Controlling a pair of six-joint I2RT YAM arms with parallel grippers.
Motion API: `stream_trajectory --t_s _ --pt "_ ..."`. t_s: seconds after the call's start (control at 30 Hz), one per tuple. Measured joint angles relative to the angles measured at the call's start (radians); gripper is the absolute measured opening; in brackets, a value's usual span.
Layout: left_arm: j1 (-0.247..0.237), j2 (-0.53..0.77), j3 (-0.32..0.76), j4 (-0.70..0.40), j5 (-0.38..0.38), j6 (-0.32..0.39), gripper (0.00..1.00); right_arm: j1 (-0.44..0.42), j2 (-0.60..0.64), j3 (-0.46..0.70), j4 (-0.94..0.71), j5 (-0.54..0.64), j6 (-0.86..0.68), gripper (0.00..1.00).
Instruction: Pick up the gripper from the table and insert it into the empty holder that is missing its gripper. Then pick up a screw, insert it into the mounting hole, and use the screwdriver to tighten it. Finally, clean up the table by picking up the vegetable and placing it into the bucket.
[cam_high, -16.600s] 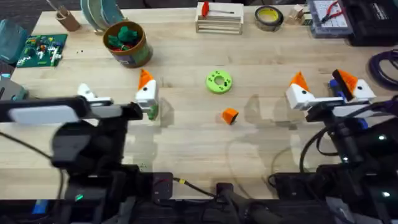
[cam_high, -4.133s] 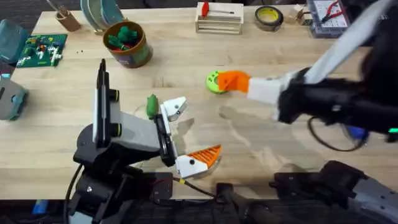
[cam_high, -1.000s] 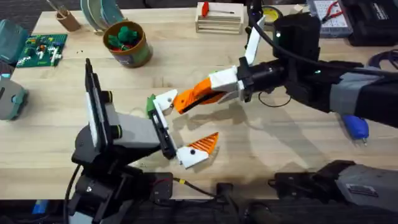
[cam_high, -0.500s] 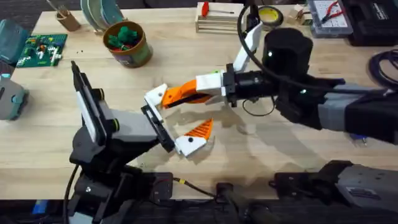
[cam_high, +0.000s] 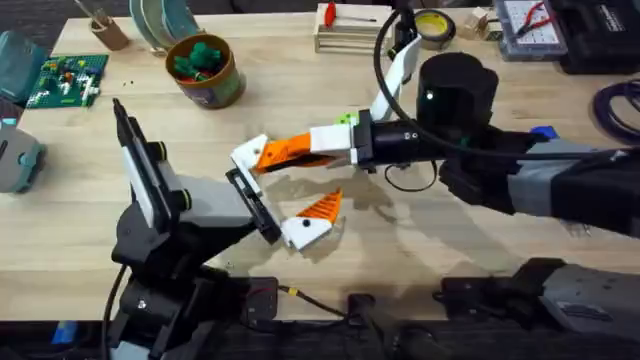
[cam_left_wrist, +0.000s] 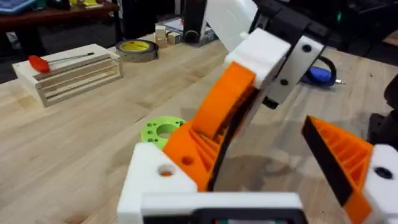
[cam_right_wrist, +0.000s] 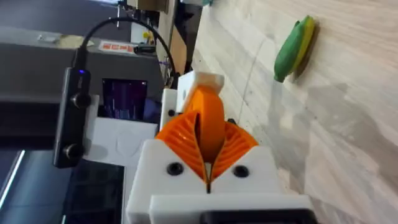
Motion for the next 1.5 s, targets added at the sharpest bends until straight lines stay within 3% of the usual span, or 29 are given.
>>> stream_trajectory --t_s 0.2,0.9,1.5 --pt "-0.003 0.002 0.001 -0.004 0.032 -0.015 0.993 0.000 0.062 0.013 0.031 -0.056 -0.045 0.007" --pt "0.001 0.001 0.002 -0.003 0.017 -0.011 0.993 -0.064 0.324 0.250 -0.013 -0.379 -0.202 0.006" --pt "0.001 -0.001 0.002 -0.004 0.019 0.011 0.993 -0.067 0.329 0.268 -0.036 -0.408 -0.264 0.006"
